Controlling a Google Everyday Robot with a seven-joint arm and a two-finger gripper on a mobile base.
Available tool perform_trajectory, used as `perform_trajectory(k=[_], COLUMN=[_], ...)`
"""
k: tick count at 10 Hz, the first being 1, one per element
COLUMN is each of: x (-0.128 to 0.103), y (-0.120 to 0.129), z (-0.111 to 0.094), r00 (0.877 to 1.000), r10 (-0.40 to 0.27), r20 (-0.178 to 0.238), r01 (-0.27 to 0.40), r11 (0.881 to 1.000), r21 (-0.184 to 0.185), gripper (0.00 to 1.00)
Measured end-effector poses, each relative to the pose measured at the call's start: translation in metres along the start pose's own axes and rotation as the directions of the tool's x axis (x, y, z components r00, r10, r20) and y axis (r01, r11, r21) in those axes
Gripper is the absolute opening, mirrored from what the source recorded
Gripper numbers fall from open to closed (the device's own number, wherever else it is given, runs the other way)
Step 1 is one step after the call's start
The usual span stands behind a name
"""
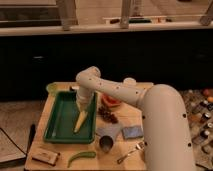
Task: Place banana in tray
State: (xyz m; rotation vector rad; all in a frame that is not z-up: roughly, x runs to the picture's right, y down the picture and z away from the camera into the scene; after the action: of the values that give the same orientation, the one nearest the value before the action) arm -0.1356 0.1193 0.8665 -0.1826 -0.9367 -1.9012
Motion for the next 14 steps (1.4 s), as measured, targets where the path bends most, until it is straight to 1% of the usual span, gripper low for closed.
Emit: perform_trajectory(k=[4,5,6,14], x=[0.003,0.004,0.005,0.009], y=[-0.007,-0.010,-0.011,-0.017], z=[-0.003,-0.004,-0.005,-0.015], r00=[0.999,0.999,0.999,0.994], r10=[-0.036,-0.046,-0.054,-0.106], r20=[-0.005,-0.007,-0.008,-0.030], r01=[0.036,0.046,0.054,0.105], r11=[0.999,0.999,0.998,0.994], r21=[-0.007,-0.009,-0.010,-0.019], gripper=[0.67,0.75,0.80,0.80])
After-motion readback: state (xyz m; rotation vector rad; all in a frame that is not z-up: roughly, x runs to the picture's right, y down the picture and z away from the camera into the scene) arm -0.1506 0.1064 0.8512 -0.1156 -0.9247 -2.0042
